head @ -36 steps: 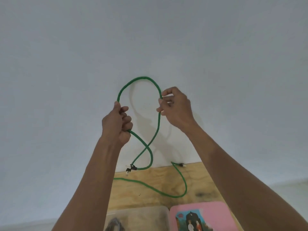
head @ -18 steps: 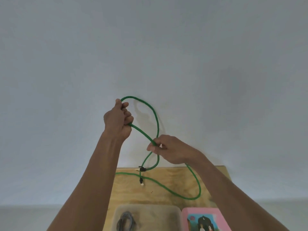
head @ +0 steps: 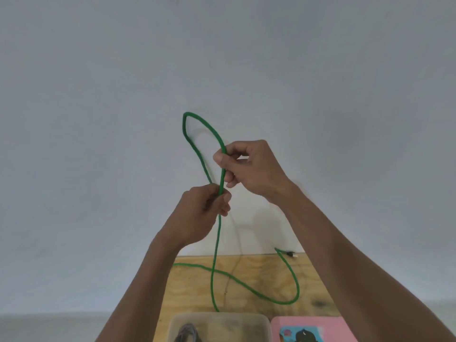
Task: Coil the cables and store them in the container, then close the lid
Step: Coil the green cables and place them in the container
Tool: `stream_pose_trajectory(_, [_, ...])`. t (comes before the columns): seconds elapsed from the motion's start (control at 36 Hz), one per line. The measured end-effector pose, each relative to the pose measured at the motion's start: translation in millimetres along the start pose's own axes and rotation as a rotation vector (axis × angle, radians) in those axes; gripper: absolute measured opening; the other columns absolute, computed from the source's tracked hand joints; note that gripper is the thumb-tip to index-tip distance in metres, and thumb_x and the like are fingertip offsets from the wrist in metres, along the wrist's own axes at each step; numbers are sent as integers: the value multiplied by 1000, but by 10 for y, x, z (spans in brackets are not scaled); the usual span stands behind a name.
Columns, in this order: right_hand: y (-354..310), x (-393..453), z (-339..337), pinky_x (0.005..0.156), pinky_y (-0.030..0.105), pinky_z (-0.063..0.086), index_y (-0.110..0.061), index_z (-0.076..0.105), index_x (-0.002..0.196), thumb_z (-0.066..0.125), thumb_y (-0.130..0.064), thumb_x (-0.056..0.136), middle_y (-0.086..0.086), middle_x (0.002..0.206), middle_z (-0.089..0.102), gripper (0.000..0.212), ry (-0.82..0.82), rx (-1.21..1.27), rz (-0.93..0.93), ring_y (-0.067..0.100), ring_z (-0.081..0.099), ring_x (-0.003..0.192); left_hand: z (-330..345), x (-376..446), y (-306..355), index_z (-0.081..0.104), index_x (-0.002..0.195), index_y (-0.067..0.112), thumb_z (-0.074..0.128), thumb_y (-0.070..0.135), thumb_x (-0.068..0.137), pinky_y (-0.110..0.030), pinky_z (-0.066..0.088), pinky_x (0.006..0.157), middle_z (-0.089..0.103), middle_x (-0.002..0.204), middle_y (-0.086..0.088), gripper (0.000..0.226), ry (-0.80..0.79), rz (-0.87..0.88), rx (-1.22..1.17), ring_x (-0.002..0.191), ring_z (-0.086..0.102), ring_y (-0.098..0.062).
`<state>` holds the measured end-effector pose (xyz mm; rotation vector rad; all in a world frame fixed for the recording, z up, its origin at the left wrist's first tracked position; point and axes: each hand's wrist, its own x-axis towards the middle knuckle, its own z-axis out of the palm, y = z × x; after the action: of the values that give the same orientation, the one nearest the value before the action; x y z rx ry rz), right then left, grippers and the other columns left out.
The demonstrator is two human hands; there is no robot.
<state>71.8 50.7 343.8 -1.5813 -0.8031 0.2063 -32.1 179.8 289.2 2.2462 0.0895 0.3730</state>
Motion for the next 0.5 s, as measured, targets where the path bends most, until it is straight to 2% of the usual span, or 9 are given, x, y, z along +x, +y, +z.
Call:
stream_pose_trajectory(0.03, [-28,19,8,60,30,58,-4,74,93,73,-19,90,5,72,62,15,8,22,-5,17,65,55,0,3,11,68,96,15,54,23,104,-21,53,75,74,78,8,18,25,12,66,75,70,-4])
stream_pose_trajectory(0.08, [-62,54,25,59,32,59,-6,71,102,76,-19,88,4,68,63,19,47,56,-14,17,65,54,-10,10,38,67,95,15,51,25,105,-17,51,68,73,76,8,21,48,27,101,71,69,-3])
stream_pose_trajectory(0.17, [-71,93,26,57,32,58,-12,59,115,78,-18,85,5,63,64,36,102,106,-33,19,63,52,-34,23,107,66,88,15,47,31,106,-15,50,65,72,69,5,31,63,34,102,64,68,-6])
stream_pose_trajectory(0.25, [-81,123,29,56,31,56,-14,56,114,76,-15,87,12,69,64,33,124,118,-63,19,61,51,-46,54,147,66,79,17,44,38,106,-21,50,59,67,59,2,41,64,10,56,52,62,-8])
stream_pose_trajectory(0.31, [-79,153,41,55,30,55,-11,63,107,73,-15,90,16,76,67,20,125,113,-69,17,59,50,-47,69,180,66,77,14,44,41,106,-32,49,57,57,52,4,45,65,-7,-44,47,52,-11])
stream_pose_trajectory(0.36, [-46,185,39,55,29,55,-8,70,104,66,-17,95,16,88,71,13,97,123,-58,17,62,57,-45,85,219,67,79,7,46,41,105,-34,43,55,45,52,5,47,66,-23,-231,48,42,-12])
stream_pose_trajectory(0.42, [-20,199,21,58,31,56,-10,71,112,57,-15,100,17,103,71,19,18,164,-12,23,67,74,-75,98,281,68,86,2,50,35,104,-28,38,55,39,55,3,42,60,-11,-426,50,36,-13])
stream_pose_trajectory(0.5, [31,216,-4,62,28,55,-6,65,124,50,0,100,28,114,65,30,-104,228,-2,23,67,85,-153,154,363,65,104,-7,54,25,104,-34,35,60,36,60,1,34,7,61,-622,53,36,-16])
